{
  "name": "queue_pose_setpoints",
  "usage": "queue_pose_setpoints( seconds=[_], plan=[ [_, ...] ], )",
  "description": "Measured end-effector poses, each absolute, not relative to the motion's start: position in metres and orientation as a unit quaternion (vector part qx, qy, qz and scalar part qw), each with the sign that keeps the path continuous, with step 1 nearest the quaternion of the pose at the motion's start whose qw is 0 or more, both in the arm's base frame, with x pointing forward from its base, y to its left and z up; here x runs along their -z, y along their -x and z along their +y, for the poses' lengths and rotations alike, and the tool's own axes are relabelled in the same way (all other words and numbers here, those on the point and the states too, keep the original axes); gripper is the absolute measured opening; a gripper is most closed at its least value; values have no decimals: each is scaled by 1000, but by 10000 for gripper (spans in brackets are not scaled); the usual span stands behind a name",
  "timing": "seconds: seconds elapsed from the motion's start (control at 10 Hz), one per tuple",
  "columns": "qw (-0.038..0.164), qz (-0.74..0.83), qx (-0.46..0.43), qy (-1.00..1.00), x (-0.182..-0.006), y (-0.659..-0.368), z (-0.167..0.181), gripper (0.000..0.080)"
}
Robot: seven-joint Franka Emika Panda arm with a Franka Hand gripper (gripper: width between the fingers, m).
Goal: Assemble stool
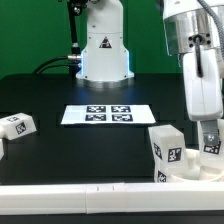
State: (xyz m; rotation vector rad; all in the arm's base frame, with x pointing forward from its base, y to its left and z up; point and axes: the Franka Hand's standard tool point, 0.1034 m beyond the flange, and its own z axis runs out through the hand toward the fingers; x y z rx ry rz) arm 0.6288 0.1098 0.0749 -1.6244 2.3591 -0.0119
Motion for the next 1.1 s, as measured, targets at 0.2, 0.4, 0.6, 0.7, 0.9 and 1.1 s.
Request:
queue_pose_setpoints(
  seconds=[0.2,0.4,0.6,0.7,0.9,1.1],
  plan=[
    [137,799,8,586,-74,-629,110,552],
    [126,706,-5,697,-88,-627,111,629],
    [116,591,-26,798,-103,-633,118,643],
    [116,562,-18,819,-101,-634,117,649],
    [117,516,-12,849,-101,-634,117,649],
    [98,394,-2,914,-107,-632,116,649]
  ],
)
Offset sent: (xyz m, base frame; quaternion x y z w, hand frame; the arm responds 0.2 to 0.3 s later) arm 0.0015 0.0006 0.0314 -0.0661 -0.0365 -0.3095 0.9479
